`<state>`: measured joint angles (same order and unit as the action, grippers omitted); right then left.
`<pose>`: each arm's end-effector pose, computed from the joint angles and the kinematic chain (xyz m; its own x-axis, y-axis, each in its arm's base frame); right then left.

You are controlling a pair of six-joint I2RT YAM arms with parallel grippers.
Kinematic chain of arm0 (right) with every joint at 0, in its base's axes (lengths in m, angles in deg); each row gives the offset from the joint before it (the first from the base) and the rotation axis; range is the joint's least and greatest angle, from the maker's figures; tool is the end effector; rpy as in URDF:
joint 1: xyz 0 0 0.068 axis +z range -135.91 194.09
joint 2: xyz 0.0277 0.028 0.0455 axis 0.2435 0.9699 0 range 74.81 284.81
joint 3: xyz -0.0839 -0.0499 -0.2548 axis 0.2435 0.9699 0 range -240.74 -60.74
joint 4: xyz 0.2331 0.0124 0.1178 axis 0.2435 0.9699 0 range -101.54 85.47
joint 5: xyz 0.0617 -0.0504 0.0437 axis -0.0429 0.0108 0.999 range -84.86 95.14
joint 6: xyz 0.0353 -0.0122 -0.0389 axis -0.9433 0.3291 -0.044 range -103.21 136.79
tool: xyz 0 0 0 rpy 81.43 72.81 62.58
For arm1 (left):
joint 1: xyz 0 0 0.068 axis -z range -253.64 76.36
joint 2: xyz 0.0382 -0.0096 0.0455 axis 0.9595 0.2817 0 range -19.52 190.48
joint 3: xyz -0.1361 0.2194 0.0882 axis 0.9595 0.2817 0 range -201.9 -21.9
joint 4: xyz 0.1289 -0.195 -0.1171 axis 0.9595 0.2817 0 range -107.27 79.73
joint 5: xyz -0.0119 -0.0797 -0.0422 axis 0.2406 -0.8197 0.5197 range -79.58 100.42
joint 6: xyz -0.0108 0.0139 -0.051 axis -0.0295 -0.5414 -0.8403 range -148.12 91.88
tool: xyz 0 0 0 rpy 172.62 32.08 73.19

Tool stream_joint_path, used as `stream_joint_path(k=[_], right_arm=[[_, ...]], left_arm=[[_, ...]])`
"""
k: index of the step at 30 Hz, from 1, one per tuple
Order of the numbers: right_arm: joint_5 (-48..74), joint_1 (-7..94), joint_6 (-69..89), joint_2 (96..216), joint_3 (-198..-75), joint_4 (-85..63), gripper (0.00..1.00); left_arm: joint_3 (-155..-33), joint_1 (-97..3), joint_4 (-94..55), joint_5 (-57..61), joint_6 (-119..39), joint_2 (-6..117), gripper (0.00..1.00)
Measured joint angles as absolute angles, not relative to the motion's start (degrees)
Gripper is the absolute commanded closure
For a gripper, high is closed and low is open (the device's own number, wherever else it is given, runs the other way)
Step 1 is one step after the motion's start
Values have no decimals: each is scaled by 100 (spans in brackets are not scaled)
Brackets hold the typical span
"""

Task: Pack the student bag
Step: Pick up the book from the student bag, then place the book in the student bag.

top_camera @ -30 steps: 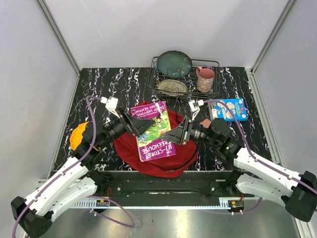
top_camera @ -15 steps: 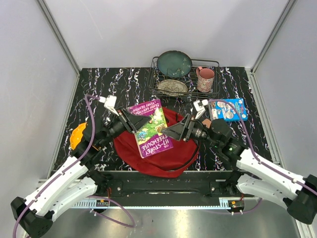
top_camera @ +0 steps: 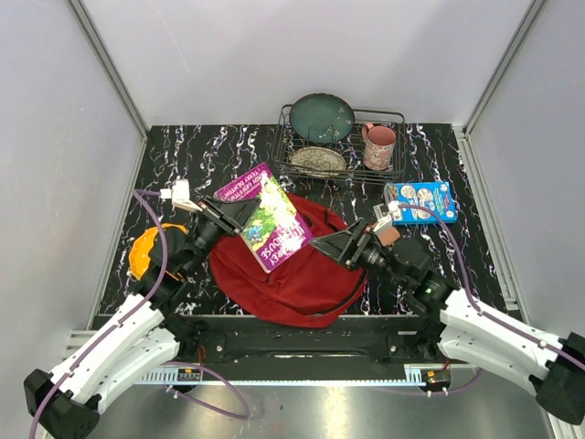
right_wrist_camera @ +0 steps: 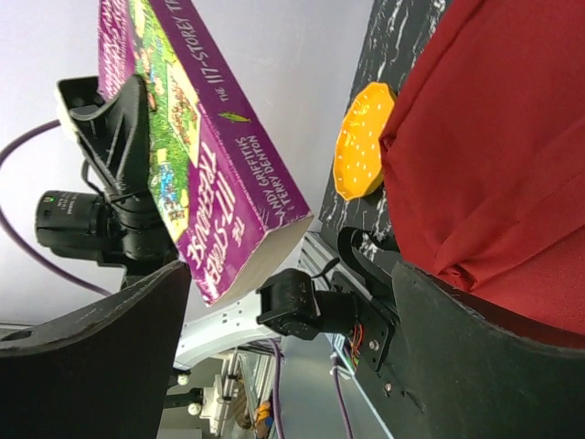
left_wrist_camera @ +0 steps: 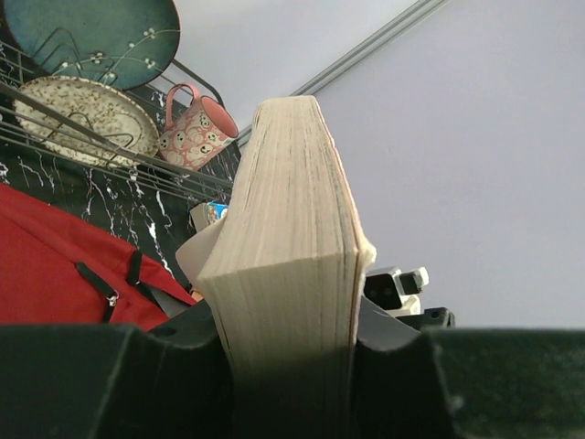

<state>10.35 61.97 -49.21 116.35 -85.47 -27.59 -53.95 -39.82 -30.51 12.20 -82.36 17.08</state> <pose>0.1209 0.1384 0.2738 -0.7340 0.5446 -0.4057 -0.3173 0.2532 0.9139 0.1381 -0.0911 0.3279 -0.3573 -0.7368 -0.5739 0.4120 0.4271 -0.8049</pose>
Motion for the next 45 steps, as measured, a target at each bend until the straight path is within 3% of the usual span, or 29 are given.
stream_joint_path(k=[14, 21, 22, 24, 26, 27, 29, 30, 34, 41, 45], right_arm=[[1354, 6225, -5306, 13134, -8632, -4420, 4], [1419, 6256, -5616, 13626, -8713, -5071, 14], [1417, 6280, -5662, 13707, -8742, -5189, 27], [1404, 6346, -5717, 13842, -8770, -5393, 37], [1367, 6385, -5802, 13941, -8772, -5484, 67], [1363, 6391, -5809, 13984, -8772, -5530, 79], [1336, 6400, -5878, 14021, -8772, -5637, 100], [1347, 6411, -5929, 13973, -8785, -5723, 100], [980, 6468, -5666, 13366, -8783, -4831, 100], [-1699, 6492, -4950, 10826, -9452, -324, 100], [-3015, 6470, -4856, 9783, -9692, 1435, 100]], left_arm=[[-5128, -3979, -3833, 1163, -8662, 2189, 100], [-5006, -3979, -4498, 811, -8933, 2794, 100], [-4969, -3979, -4587, 769, -8970, 2851, 100], [-4910, -3979, -4696, 715, -9040, 2919, 100], [-4883, -3982, -4812, 675, -9108, 2934, 100], [-4877, -3979, -4865, 675, -9123, 2932, 96], [-4866, -3993, -4937, 691, -9167, 2930, 67], [-4853, -4008, -4922, 682, -9204, 2930, 30], [-4971, -3975, -4388, 590, -8793, 2766, 1], [-5594, -3840, -2266, 704, -7287, 2434, 1], [-5804, -3020, -1512, 931, -6636, 2873, 1]])
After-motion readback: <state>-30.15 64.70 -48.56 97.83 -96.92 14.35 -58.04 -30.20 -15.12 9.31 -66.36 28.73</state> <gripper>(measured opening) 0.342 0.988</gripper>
